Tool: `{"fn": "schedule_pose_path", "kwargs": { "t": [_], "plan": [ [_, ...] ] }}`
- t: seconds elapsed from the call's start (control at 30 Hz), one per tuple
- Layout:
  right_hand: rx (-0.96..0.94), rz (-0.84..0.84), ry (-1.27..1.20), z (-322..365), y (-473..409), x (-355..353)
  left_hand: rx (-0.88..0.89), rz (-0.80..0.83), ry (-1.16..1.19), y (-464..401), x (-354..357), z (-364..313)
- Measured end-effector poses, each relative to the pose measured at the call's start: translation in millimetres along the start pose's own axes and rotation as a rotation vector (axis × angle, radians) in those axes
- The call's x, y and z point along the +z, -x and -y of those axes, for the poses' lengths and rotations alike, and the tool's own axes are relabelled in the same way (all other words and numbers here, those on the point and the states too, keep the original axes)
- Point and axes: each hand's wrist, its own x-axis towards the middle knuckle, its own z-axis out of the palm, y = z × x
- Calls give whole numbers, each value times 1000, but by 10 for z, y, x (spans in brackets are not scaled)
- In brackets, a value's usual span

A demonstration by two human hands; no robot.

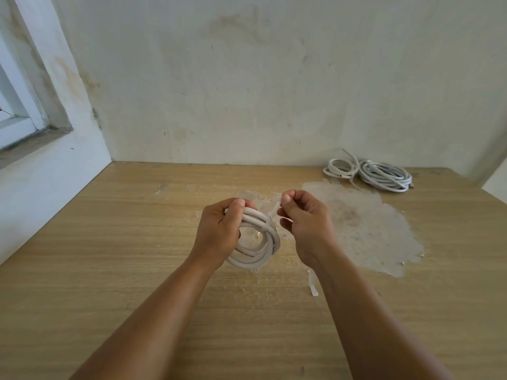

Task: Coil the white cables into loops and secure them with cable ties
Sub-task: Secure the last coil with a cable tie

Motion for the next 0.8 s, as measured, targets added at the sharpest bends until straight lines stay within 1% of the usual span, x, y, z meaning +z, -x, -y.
{"fn": "schedule_pose_path", "kwargs": {
  "t": [0.07, 0.17, 0.3, 0.43, 0.5, 0.53, 0.6, 0.73, 0.8],
  "plan": [
    [32, 53, -38, -20, 25, -21, -26, -40, 3, 2, -1, 41],
    [24, 136, 113, -41, 88, 1, -45, -62, 8, 8, 15, 75],
    [9, 142, 184, -10, 121, 32, -58, -33, 41, 8, 38, 78],
    [176, 191, 84, 58, 57, 23, -32, 58, 65, -10, 7, 17],
    [227, 159, 60, 38, 33, 55, -28, 74, 62, -26, 11, 2],
    [230, 139, 56, 15, 26, 67, -44, 56, 73, -24, 28, 8],
    [191, 99, 90, -15, 18, 71, -89, -14, 94, -10, 96, 29],
    [3, 22, 370, -44, 111, 56, -168, -189, 121, 24, 243, 12],
    [-114, 19, 500, -85, 190, 39, -196, -280, 151, -3, 287, -18]
  ]
}}
